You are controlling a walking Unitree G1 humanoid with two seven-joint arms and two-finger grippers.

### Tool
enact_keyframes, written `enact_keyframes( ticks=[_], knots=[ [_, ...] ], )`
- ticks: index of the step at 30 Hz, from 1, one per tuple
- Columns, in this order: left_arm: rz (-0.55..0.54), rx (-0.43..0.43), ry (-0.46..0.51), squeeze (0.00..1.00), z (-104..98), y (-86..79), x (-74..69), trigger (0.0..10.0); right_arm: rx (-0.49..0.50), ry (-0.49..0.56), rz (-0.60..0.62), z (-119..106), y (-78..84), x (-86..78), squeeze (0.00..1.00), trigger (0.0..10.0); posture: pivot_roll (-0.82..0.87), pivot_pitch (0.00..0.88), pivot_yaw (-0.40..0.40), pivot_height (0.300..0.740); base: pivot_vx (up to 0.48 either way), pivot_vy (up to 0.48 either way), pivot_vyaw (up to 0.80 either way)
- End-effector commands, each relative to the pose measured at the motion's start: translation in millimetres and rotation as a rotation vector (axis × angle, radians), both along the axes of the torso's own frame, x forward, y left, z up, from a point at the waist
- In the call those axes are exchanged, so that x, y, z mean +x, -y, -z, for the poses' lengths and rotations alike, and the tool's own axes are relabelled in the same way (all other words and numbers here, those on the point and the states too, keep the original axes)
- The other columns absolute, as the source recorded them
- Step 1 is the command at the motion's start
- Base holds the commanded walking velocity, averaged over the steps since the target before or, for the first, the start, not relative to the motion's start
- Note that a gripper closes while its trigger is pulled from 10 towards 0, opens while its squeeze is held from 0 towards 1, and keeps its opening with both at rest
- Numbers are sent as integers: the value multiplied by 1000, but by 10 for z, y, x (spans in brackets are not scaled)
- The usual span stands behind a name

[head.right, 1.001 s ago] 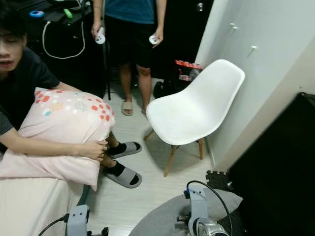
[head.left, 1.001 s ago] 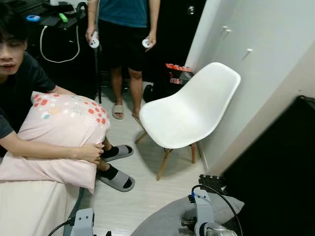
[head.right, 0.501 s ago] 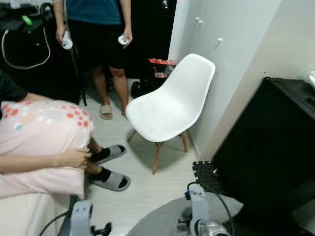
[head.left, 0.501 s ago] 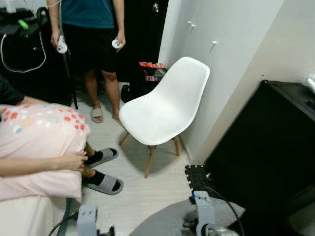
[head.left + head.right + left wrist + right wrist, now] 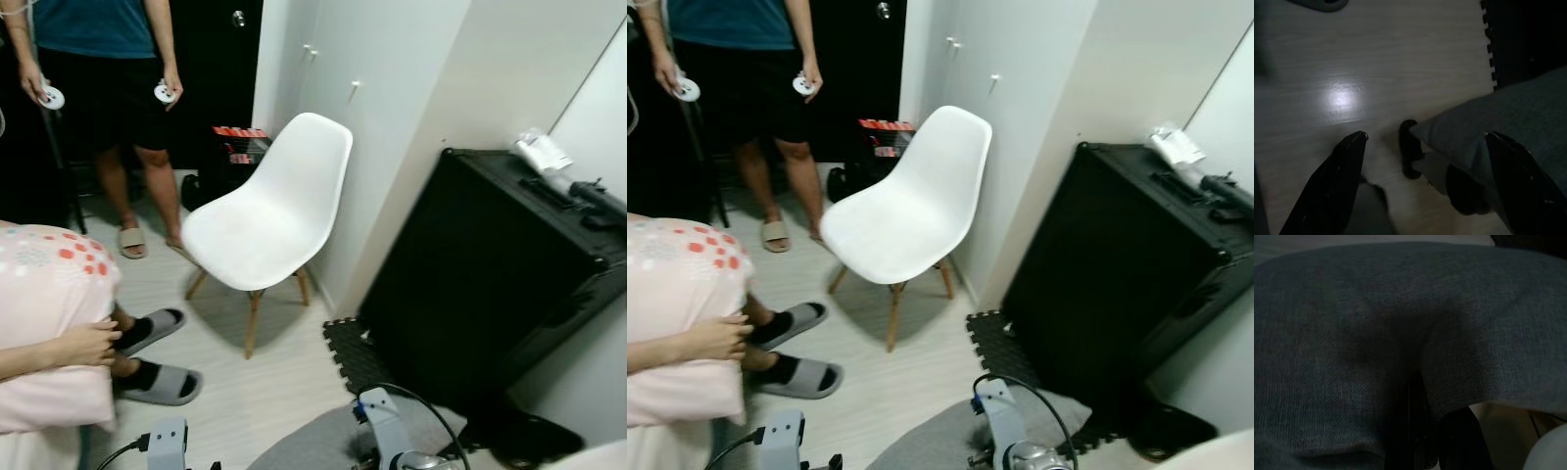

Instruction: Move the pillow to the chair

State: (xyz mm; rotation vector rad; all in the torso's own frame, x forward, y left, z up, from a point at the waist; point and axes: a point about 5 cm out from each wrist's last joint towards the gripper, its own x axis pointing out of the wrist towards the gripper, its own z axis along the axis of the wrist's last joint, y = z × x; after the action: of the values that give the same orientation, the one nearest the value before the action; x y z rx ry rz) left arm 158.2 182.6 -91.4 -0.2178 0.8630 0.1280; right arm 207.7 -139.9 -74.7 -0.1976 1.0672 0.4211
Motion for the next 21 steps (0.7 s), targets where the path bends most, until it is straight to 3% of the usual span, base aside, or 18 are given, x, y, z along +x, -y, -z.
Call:
enact_keyframes(
  ticks=[1,6,11,14,21],
  knots=[
    [-13,-11,3,0,0,41,14,10000,-30,15,-33,-23,62,38,0,10000,104,4,-239,740,0,0,-600],
    [-33,-18,5,0,4,47,1,10000,-46,25,-86,-42,42,71,0,10000,105,17,-262,740,0,0,-599],
    [-23,-6,-6,0,13,35,-20,10000,-20,35,-49,-57,-1,99,0,10000,108,14,-230,740,0,0,-600],
    [57,12,-26,0,18,17,-29,10000,44,45,85,-63,-79,115,0,10000,83,0,-99,740,0,0,-598],
    [241,47,-40,0,-11,24,51,10000,117,53,200,-65,-165,118,0,10000,29,0,13,740,0,0,-598]
  ],
)
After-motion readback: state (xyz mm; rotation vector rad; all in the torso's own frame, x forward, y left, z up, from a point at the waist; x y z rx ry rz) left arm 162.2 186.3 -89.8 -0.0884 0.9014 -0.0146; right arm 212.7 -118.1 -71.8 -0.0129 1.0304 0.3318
